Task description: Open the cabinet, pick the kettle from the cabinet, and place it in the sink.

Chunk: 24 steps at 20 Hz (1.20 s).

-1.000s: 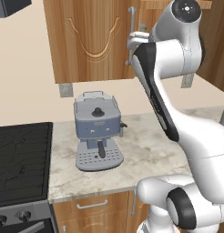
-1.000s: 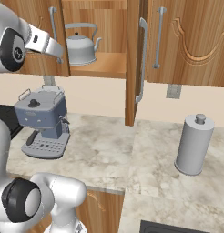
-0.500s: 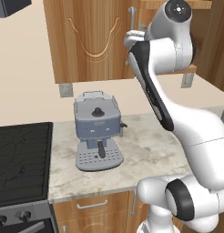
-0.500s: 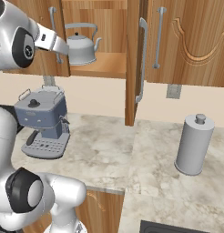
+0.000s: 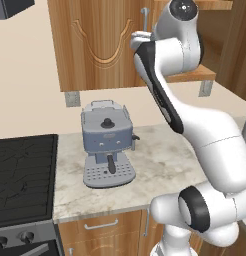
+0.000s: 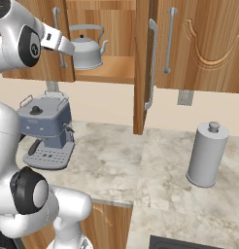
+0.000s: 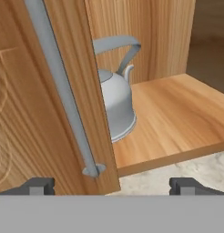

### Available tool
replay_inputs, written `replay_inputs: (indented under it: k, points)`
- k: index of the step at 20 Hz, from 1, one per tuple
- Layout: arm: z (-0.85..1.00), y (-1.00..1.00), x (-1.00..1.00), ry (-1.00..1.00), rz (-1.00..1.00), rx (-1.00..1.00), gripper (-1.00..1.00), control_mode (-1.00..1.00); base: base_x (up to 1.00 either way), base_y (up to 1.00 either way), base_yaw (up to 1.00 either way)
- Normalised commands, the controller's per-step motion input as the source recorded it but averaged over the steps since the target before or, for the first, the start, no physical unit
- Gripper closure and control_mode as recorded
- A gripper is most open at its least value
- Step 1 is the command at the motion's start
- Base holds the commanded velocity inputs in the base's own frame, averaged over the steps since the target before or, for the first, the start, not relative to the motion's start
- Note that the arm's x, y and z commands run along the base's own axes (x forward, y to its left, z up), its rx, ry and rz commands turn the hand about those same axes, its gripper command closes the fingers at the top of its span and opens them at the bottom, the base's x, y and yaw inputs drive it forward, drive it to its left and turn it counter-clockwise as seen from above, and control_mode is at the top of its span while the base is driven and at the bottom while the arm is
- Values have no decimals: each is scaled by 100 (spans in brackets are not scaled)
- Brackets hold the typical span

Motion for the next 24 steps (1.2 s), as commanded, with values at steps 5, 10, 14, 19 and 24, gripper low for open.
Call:
replay_inputs:
  k: [5, 10, 14, 19, 24]
  points:
    - [1, 7, 35, 2, 0, 0, -100, -100, 0, 0, 0]
    - [0, 5, 39, 4, 0, 0, -100, -100, 0, 0, 0]
    - [0, 9, 41, 5, 0, 0, -100, -100, 0, 0, 0]
    - [0, 11, 41, 6, 0, 0, -100, -100, 0, 0, 0]
    - [0, 8, 40, 7, 0, 0, -100, -100, 0, 0, 0]
